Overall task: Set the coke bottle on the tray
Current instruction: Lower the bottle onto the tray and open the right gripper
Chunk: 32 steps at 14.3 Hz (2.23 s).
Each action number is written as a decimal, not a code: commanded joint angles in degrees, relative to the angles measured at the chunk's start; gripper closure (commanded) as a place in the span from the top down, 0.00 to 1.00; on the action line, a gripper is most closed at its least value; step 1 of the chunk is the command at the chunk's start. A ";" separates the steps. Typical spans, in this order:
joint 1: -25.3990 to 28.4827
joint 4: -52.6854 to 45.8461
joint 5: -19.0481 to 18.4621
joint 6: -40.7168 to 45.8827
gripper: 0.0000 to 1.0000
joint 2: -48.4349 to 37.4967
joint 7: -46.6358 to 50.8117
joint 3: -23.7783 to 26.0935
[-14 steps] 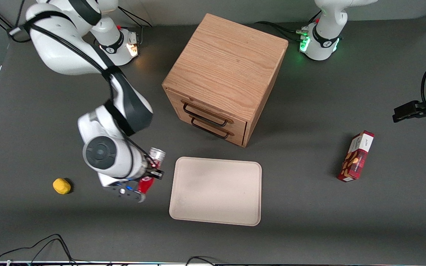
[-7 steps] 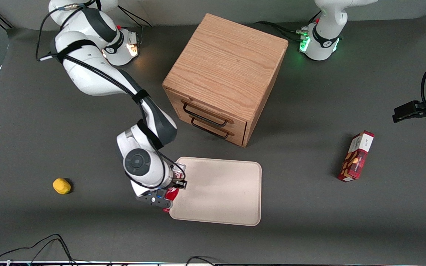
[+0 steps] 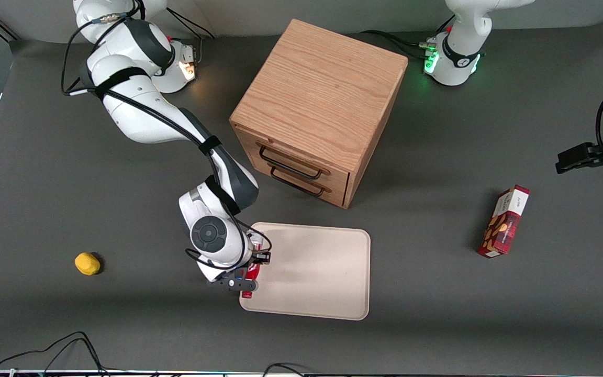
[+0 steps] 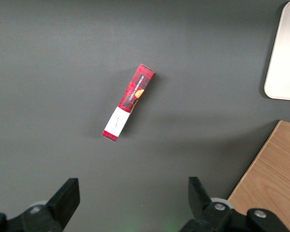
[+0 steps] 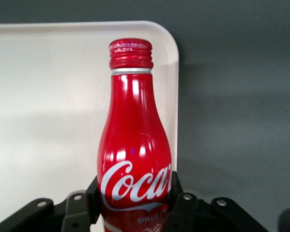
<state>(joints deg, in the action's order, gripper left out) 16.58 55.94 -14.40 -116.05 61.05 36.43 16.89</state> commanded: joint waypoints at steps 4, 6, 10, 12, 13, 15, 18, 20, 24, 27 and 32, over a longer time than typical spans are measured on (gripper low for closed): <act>0.65 -2.68 1.48 0.12 0.00 2.32 -3.21 -0.63; 0.56 -2.68 1.48 -0.05 0.00 2.76 -3.21 -0.63; 0.74 -2.68 1.39 -0.49 0.00 3.02 -3.12 -1.50; 0.74 -2.68 1.39 -0.67 0.12 3.11 -3.12 -1.59; 0.74 -2.68 1.39 -0.93 0.23 3.11 -3.12 -1.59; 0.74 -2.68 1.39 -1.28 0.44 3.20 -2.94 -1.59; 0.74 -2.59 1.30 -1.29 0.87 3.11 -2.68 -1.68; 0.74 -2.59 1.30 -1.29 1.00 3.11 -2.59 -1.68; 0.74 -2.51 1.30 -1.29 1.00 3.11 -2.59 -1.68; 0.74 -2.51 1.30 -1.20 1.00 3.02 -2.50 -1.68; -0.23 -1.46 1.65 2.65 1.00 -0.39 -2.50 -1.51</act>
<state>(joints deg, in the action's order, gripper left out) 16.52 54.46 -14.32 -116.59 63.06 34.99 15.96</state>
